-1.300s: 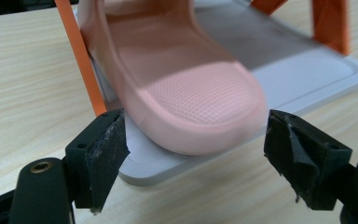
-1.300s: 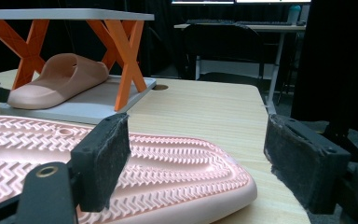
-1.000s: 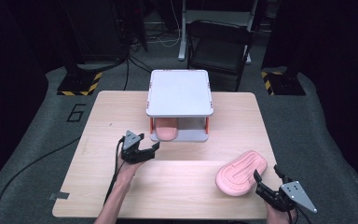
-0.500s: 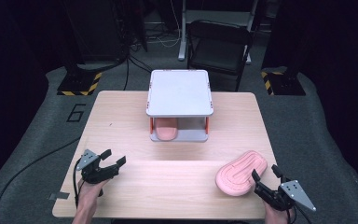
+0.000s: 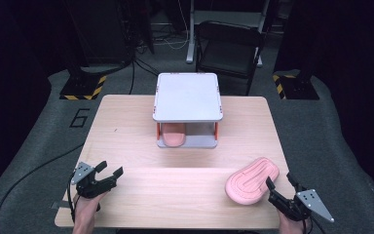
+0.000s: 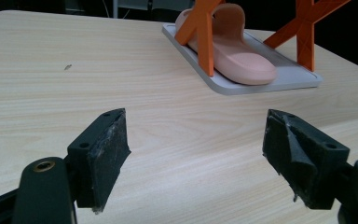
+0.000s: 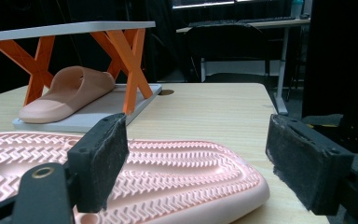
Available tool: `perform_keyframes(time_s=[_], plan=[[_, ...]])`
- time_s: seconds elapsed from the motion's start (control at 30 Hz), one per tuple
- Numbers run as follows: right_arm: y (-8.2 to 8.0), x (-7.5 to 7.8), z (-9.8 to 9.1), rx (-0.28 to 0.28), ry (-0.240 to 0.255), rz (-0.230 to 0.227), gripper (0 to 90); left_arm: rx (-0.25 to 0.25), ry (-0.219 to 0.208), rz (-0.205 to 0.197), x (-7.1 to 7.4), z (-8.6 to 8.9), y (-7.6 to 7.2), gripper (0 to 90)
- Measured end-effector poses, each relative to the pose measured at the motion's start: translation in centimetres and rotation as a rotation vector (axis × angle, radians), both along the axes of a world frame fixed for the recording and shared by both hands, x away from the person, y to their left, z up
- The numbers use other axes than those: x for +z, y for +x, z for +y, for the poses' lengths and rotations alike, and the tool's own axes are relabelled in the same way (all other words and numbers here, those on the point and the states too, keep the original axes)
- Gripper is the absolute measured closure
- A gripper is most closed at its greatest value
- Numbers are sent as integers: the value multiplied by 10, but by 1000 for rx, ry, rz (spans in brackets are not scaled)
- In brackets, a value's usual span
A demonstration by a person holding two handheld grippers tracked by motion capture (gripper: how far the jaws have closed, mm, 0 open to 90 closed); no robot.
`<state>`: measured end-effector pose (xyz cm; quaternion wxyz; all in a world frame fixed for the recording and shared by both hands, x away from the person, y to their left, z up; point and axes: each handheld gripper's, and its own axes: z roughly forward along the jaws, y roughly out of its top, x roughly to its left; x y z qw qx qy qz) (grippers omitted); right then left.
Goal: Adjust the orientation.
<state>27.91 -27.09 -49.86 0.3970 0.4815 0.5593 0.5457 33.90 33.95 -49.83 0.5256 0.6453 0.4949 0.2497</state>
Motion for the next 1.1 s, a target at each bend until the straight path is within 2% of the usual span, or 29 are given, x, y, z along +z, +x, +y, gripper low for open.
perform_keyframes(time_s=[0.17,0.3,0.4,0.43,0.5,0.57,0.6,0.63,0.7,0.83,0.97,1.03,1.1], plan=[[-7,2,-8,-12,2,7,209,6,5,-8,5,0,1,222],[-18,-1,-15,20,-1,68,209,20,-13,-31,9,1,1,222],[-28,-5,-20,67,-63,129,218,15,-12,-37,9,-1,0,222],[-30,-8,-21,80,-95,163,218,11,-10,-35,9,-1,0,222],[-29,-11,-20,96,-113,191,219,16,-15,-42,9,-2,1,221],[-22,-16,-17,126,-126,236,218,23,-23,-43,9,-3,1,222],[-19,-17,-16,126,-128,241,219,26,-29,-48,9,-4,1,222],[-13,-20,-13,139,-106,245,216,27,-28,-48,10,-4,1,222],[-6,-20,-12,149,-86,247,219,28,-26,-50,11,-5,1,222],[9,-13,-4,162,-128,221,218,32,-26,-49,10,-4,1,222],[27,-9,4,191,-132,213,218,46,-29,-51,9,-1,-1,222],[36,-9,9,196,-110,212,219,51,-32,-49,8,1,-2,222],[40,-10,11,190,-120,213,219,55,-28,-44,7,4,-3,222]])
